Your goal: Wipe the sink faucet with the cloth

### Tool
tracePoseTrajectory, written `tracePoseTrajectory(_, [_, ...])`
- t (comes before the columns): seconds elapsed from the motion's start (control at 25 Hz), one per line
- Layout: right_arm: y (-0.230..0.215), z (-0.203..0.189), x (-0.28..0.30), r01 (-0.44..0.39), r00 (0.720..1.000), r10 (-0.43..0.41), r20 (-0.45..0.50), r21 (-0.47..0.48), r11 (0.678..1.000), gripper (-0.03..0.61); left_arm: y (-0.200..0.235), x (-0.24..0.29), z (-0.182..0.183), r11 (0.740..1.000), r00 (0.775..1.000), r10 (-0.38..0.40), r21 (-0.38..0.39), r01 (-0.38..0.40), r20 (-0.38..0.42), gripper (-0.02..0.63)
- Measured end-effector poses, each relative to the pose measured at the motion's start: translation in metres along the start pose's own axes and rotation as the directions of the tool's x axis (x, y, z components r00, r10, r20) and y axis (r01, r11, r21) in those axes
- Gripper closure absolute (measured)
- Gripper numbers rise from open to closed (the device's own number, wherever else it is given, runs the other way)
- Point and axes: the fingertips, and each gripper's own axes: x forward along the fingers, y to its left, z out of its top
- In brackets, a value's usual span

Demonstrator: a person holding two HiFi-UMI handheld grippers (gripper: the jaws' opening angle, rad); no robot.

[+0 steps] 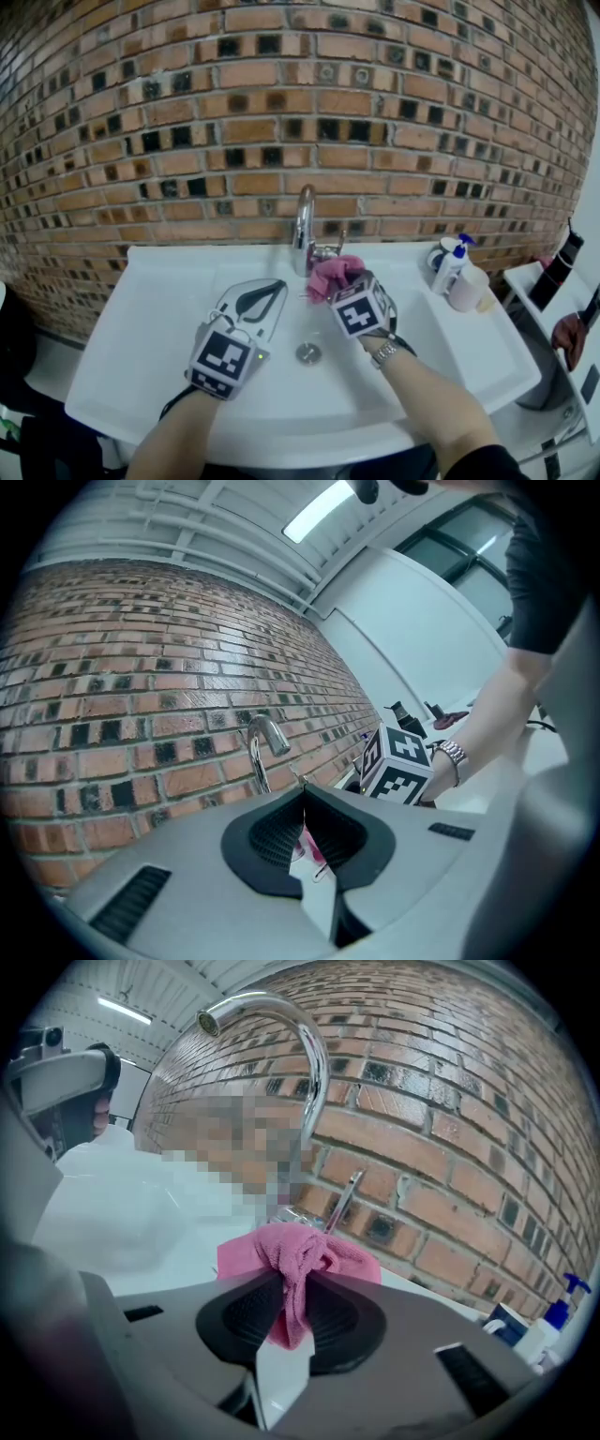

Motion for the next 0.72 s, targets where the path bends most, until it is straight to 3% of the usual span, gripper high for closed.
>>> tracePoseTrajectory(0.72, [-0.066,0.029,-0.012,0.148,0.984,-0.152,0.091,0.053,0.988,0.506,0.002,0.001,-0.006,1.0,1.0,-0.002,0.02,0.003,-0.012,0.604])
